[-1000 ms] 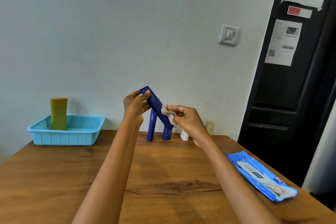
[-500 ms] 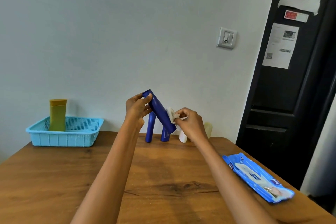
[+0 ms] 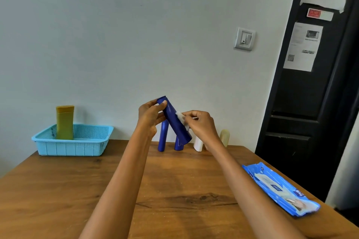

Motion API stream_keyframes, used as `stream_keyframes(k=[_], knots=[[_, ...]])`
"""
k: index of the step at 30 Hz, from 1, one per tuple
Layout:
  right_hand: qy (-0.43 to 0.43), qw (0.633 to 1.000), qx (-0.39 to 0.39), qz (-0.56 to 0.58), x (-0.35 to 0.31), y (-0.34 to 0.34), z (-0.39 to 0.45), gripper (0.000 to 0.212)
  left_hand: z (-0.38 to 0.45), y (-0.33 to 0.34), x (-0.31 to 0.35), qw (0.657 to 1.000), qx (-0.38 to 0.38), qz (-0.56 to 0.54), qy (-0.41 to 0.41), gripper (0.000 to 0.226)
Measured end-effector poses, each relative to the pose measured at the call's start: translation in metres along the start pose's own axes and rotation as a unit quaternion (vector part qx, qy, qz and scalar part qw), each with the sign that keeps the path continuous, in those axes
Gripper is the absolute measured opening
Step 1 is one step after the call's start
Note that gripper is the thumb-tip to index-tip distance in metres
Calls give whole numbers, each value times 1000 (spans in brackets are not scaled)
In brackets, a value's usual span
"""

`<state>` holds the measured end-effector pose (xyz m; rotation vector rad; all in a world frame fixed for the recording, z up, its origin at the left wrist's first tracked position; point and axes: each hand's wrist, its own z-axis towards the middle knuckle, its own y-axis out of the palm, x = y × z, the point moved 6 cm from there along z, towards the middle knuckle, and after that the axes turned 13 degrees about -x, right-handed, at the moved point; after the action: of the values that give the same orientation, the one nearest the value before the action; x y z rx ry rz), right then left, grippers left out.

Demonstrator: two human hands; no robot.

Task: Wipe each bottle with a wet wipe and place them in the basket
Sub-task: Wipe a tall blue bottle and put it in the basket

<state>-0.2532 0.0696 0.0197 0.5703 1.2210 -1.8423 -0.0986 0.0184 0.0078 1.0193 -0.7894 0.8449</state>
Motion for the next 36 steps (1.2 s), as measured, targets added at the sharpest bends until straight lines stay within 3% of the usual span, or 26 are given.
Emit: stream_keyframes(k=[4, 9, 13, 17, 20, 24, 26, 28, 30, 36], knots=[[-41, 999, 13, -29, -15, 5, 4, 30, 0, 7, -1, 999, -31, 11, -8, 42], [-77, 995, 67, -2, -27, 0, 17, 24, -4, 17, -5, 995, -91, 12, -34, 37], [-154, 985, 66, -34, -32, 7, 8, 21, -2, 11, -3, 997, -62, -35, -22, 37], [-232, 968, 8, -95, -17, 14, -9, 20, 2, -1, -1, 998, -18, -61, -14, 39], [-199, 976, -7, -87, 1, 11, -15, 15, 1, -5, -5, 998, 1, -53, -18, 38], [-68, 995, 78, 11, 19, -6, -4, 13, 2, 0, -8, 999, -40, -3, -27, 32], [19, 990, 42, 132, 28, -5, 4, 7, 2, 6, -6, 997, -73, 19, -20, 30], [74, 975, -50, 205, 31, 5, 7, 10, 3, 9, -3, 995, -97, 34, -6, 29], [63, 972, -101, 200, 32, 10, 7, 17, 2, 11, 0, 991, -126, 41, 6, 28], [2, 956, -103, 273, 28, 10, 4, 26, -2, 18, -6, 981, -190, 34, 4, 27]])
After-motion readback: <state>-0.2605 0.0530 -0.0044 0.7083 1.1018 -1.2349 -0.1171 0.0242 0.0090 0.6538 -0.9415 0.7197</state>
